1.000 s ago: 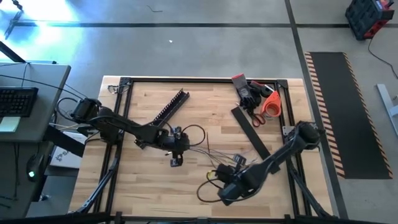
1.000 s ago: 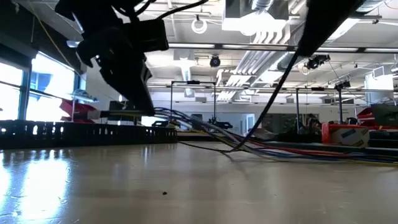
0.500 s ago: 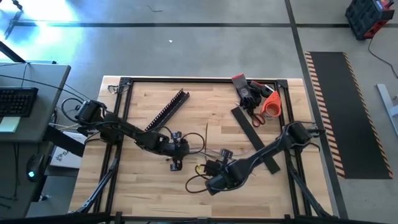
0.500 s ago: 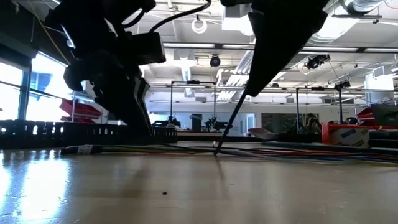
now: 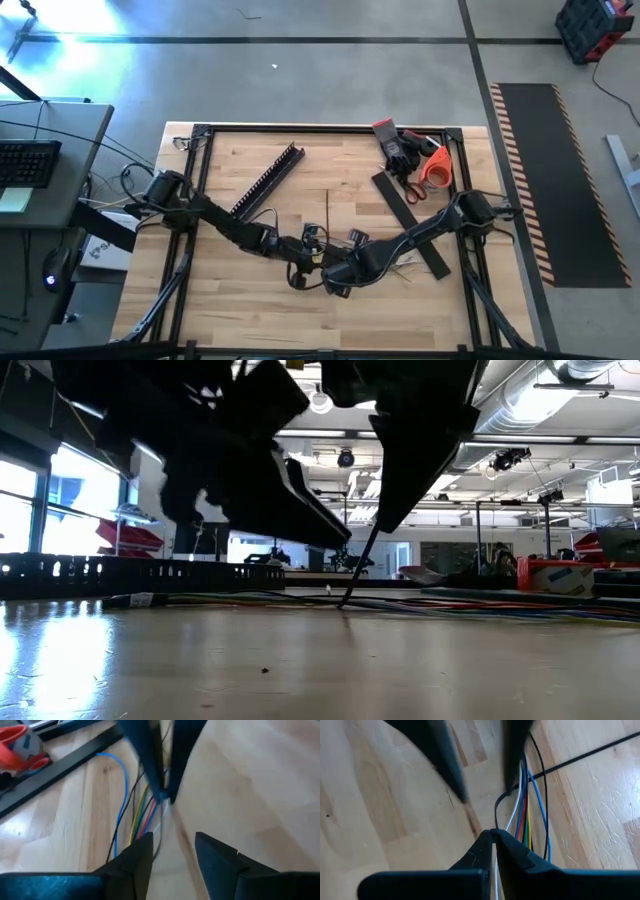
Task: Ziptie cables
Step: Wrap the cables with a black zip tie
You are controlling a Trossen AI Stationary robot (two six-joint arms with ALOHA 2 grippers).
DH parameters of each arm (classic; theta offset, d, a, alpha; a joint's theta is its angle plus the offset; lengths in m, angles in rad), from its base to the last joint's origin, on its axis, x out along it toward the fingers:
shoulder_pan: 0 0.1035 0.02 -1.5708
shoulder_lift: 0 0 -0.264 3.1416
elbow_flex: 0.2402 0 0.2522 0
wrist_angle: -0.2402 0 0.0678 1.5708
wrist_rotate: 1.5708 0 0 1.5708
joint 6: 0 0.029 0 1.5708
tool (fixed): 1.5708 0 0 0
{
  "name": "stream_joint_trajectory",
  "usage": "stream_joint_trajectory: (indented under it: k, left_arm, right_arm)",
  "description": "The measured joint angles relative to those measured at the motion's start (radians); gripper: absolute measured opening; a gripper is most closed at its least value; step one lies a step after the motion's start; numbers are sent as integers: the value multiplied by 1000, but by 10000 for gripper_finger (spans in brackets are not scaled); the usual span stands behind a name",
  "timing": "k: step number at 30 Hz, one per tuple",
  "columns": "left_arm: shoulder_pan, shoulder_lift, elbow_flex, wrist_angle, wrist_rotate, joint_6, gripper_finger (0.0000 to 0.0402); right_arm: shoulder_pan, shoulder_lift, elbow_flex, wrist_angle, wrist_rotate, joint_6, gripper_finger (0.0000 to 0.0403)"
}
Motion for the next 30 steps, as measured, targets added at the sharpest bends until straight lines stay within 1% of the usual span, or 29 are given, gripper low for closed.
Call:
stream_joint_trajectory:
  k: [4,7,12,15,20,22,25,28,30]
  left_arm:
    - [20,52,0,85,-16,2,131]
    - [37,85,6,118,-13,-11,130]
    - [59,101,28,126,39,-15,116]
    - [64,103,38,125,64,-24,86]
    - [73,104,41,123,132,-40,12]
    - [69,104,41,123,132,-41,6]
    - [61,104,18,164,112,-42,1]
    - [62,103,-31,238,96,-61,0]
    - [62,103,-76,329,96,-70,0]
  right_arm:
    - [-13,-3,0,7,-19,-4,0]
    - [-23,-3,0,15,-44,-15,0]
    - [-32,-3,0,14,-61,-19,0]
    - [-32,-3,0,13,-65,-21,0]
    - [-32,-4,0,13,-70,-36,0]
    - [-32,-4,0,13,-70,-45,2]
    - [-24,-7,0,13,-71,-67,26]
    - [-12,-32,0,-7,-69,-100,73]
    - [2,-65,0,-34,-39,-127,108]
